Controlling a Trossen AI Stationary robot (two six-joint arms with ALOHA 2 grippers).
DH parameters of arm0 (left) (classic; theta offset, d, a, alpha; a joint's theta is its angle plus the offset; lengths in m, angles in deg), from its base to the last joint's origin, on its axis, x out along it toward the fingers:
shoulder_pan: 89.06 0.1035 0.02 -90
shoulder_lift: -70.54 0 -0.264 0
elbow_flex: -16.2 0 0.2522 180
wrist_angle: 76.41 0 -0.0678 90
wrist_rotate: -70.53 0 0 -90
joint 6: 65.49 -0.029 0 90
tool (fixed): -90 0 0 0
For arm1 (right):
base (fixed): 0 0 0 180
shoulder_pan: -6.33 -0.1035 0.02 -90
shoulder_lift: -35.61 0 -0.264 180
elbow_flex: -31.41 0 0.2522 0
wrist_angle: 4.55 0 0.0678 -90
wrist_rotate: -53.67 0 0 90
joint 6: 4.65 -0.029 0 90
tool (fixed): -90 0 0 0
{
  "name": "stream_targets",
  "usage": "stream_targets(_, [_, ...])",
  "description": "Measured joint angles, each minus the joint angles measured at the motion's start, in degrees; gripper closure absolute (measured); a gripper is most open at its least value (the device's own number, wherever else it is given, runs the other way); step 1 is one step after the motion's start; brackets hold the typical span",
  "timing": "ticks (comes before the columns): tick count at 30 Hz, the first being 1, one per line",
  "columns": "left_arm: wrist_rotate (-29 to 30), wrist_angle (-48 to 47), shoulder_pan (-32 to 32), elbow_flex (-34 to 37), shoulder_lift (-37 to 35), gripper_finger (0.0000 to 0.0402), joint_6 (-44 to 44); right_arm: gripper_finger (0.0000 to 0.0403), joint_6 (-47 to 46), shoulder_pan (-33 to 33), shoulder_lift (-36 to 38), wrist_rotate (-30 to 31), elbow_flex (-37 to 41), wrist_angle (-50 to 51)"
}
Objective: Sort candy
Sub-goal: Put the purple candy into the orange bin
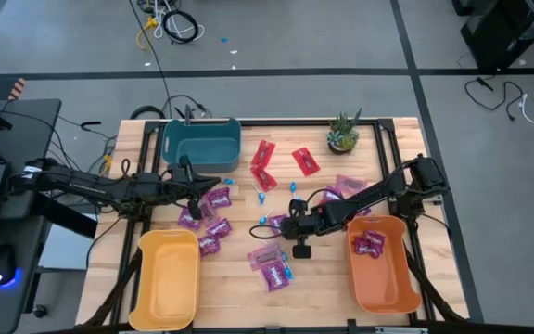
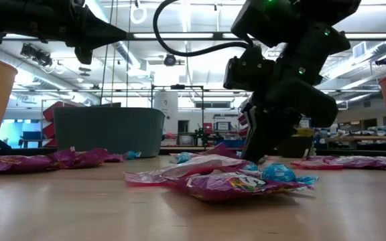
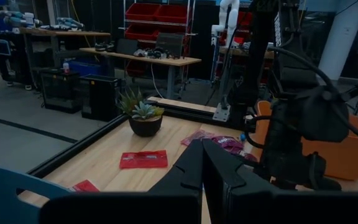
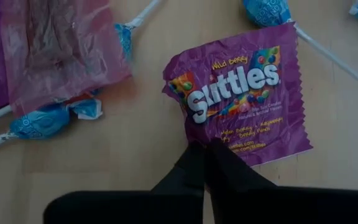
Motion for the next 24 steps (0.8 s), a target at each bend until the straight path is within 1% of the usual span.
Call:
stream_targets(8, [0.00,-0.02,0.00,0.00,0.00,0.0396,0.00,0.0403,-1.61,-0.74,2.46,-1.27,0.22,1.41])
stream_targets(15, [0.00,-0.02,0.00,0.00,-0.01,0.0396,0.00,0.0403,-2.58,-1.67,5.44,-1.17,0.17,2.96])
stream_targets(18, [0.00,-0.02,0.00,0.00,-0.01,0.0396,0.00,0.0403,-3.51,-2.01,7.32,-0.99,0.16,4.57])
stream_targets(24, [0.00,0.00,0.00,0.00,-0.01,0.0396,0.00,0.0403,-5.36,-3.20,13.02,1.43,0.11,9.25])
